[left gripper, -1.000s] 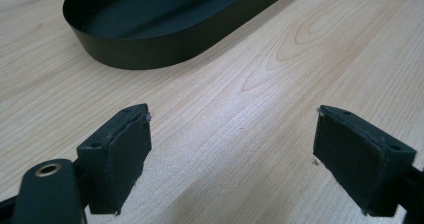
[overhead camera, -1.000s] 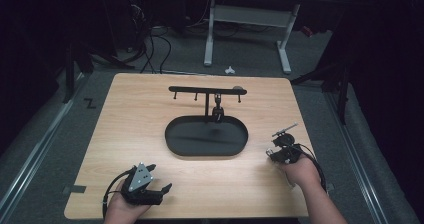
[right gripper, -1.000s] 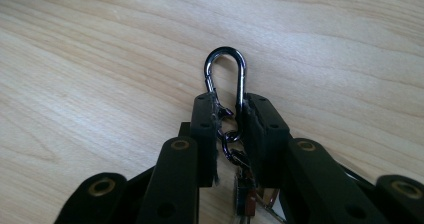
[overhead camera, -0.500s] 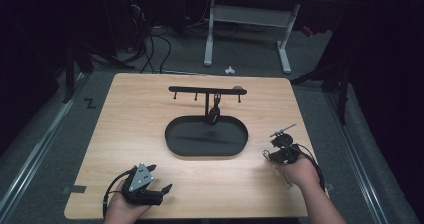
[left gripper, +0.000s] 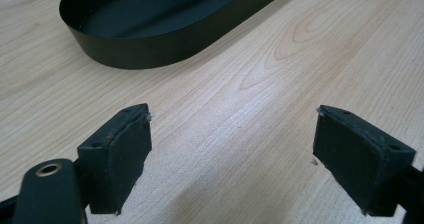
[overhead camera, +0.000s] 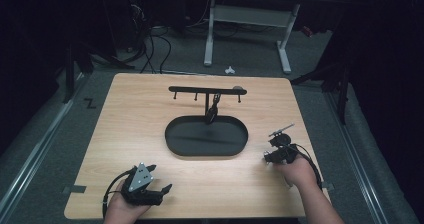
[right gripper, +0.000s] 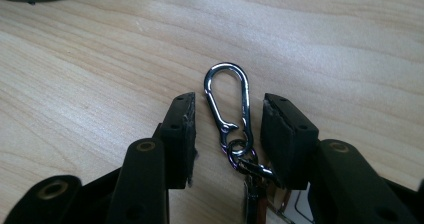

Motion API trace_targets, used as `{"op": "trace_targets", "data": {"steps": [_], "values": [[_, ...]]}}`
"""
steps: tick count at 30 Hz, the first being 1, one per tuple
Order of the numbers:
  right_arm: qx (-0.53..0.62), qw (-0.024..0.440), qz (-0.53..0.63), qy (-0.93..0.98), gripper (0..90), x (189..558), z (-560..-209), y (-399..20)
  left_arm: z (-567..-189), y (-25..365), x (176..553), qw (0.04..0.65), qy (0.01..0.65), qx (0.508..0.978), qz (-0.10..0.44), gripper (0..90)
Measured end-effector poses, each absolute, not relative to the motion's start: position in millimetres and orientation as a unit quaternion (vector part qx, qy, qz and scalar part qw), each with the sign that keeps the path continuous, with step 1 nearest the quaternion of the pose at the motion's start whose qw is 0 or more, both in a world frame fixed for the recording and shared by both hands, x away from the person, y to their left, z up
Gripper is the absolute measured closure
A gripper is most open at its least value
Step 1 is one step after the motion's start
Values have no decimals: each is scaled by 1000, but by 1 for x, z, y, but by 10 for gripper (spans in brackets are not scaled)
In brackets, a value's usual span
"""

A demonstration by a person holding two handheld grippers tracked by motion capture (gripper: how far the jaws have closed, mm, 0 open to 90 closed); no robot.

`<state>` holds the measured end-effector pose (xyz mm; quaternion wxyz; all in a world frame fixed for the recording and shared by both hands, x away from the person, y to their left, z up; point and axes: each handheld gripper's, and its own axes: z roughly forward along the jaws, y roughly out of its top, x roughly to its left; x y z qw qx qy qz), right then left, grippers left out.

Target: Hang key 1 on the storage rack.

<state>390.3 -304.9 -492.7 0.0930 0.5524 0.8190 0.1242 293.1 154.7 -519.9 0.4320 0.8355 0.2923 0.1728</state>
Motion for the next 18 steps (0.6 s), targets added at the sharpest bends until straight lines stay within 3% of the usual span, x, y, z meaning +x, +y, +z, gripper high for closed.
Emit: {"op": "trace_targets", "data": {"steps": [3,18], "values": [[543,94,126,825,720,389,-492,-302,-520,154,293,432,292,836,173,162],[520,112,118,838,759,384,-491,-295,-520,154,293,431,290,837,172,166]]}}
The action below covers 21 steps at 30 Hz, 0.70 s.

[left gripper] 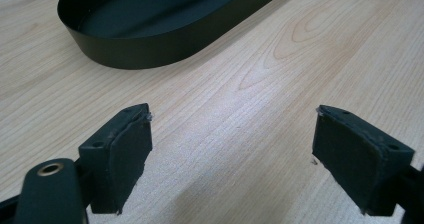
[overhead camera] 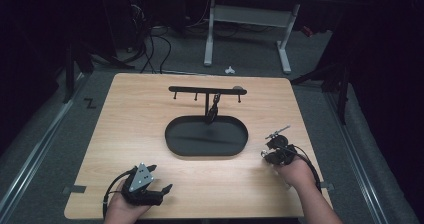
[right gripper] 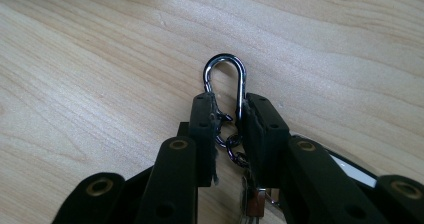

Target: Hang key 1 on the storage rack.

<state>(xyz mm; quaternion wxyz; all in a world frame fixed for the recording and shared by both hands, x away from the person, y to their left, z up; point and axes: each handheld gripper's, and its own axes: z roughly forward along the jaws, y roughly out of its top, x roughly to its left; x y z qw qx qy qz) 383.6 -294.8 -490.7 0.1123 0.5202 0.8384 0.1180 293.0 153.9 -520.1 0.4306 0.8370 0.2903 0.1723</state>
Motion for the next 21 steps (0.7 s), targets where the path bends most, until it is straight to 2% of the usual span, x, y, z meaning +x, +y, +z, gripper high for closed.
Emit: {"op": "trace_targets", "data": {"steps": [3,4,14,21], "values": [[509,129,114,843,782,381,-490,-291,-520,154,293,429,290,838,172,166],[500,148,119,845,866,379,-487,-290,-521,154,294,429,290,838,172,166],[503,134,111,847,855,382,-487,-287,-520,154,294,432,287,838,172,166],[542,95,130,825,860,389,-493,-298,-521,153,294,429,286,840,168,167]]}}
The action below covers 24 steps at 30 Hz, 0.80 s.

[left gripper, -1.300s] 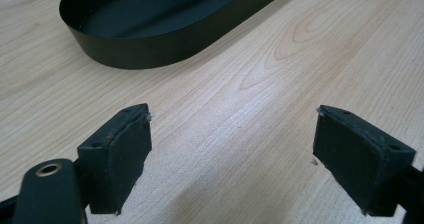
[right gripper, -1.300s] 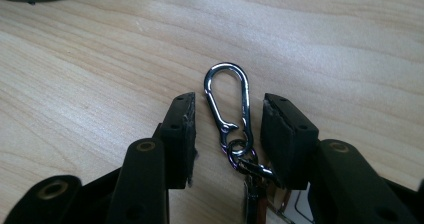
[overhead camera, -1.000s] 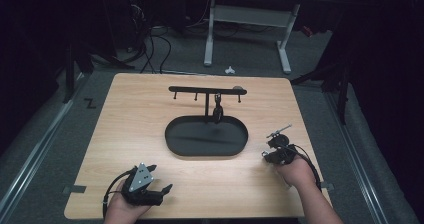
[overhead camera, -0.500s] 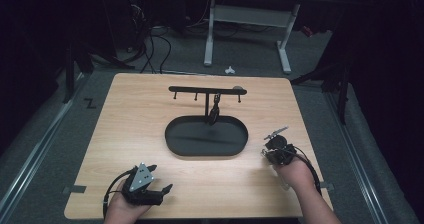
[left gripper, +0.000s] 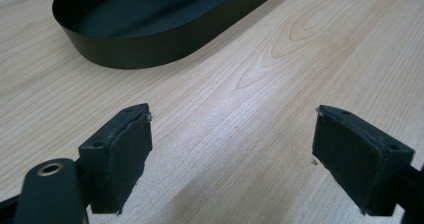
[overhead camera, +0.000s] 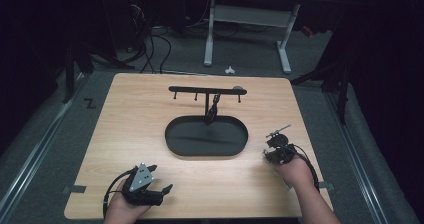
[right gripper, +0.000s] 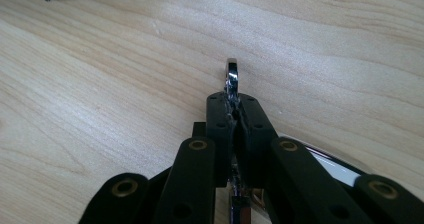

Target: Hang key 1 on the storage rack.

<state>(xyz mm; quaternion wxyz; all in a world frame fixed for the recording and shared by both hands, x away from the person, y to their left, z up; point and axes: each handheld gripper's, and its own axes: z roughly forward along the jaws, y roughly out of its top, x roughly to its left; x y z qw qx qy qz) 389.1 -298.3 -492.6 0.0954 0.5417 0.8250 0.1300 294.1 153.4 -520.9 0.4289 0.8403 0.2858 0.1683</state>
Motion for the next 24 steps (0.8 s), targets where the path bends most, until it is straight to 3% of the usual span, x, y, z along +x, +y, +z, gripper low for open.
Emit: {"op": "trace_targets", "data": {"steps": [24], "values": [[528,76,126,836,865,389,-485,-296,-522,153,294,432,286,839,168,168]]}}
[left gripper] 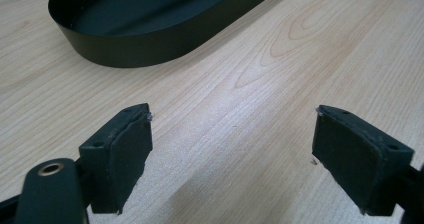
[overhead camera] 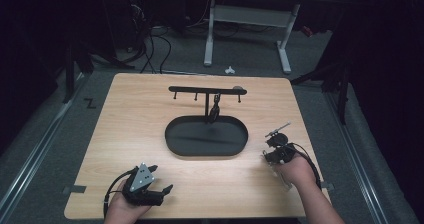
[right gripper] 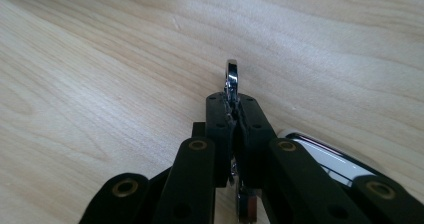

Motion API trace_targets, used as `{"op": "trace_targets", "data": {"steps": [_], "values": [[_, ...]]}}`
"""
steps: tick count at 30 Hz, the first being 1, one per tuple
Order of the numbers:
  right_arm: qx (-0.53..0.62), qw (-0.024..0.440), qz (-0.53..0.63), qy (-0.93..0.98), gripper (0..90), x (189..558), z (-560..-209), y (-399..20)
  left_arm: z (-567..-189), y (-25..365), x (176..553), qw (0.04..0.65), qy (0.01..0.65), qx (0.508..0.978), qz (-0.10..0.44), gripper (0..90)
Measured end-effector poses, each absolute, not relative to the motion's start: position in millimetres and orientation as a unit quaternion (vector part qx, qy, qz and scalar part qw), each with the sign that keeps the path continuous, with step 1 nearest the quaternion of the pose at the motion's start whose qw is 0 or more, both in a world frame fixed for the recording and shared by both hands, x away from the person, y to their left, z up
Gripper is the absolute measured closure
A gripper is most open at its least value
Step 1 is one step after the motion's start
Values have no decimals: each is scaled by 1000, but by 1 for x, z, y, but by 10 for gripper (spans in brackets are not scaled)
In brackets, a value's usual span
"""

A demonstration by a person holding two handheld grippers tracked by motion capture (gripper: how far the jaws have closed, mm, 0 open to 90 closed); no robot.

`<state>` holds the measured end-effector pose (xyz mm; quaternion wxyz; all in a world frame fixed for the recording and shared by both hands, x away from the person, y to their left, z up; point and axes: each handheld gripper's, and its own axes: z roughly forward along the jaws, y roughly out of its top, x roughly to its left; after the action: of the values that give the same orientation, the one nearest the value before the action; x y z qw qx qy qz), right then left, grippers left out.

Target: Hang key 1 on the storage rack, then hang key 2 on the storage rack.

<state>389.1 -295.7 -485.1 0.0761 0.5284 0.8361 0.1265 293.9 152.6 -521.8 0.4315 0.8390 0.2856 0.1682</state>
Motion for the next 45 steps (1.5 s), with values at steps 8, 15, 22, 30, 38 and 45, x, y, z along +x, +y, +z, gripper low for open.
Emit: {"op": "trace_targets", "data": {"steps": [8,15,22,30,38,45], "values": [[510,73,156,843,865,378,-455,-302,-521,153,295,438,288,835,166,168],[498,94,176,844,866,370,-432,-303,-521,154,295,442,289,833,165,168],[494,109,199,839,866,365,-409,-303,-520,152,296,445,286,832,167,169],[485,114,222,838,866,362,-392,-295,-519,153,296,449,285,830,168,170],[477,115,220,843,866,366,-389,-282,-518,153,297,453,286,827,167,170],[466,122,230,846,866,372,-381,-270,-518,154,296,453,284,828,170,170]]}}
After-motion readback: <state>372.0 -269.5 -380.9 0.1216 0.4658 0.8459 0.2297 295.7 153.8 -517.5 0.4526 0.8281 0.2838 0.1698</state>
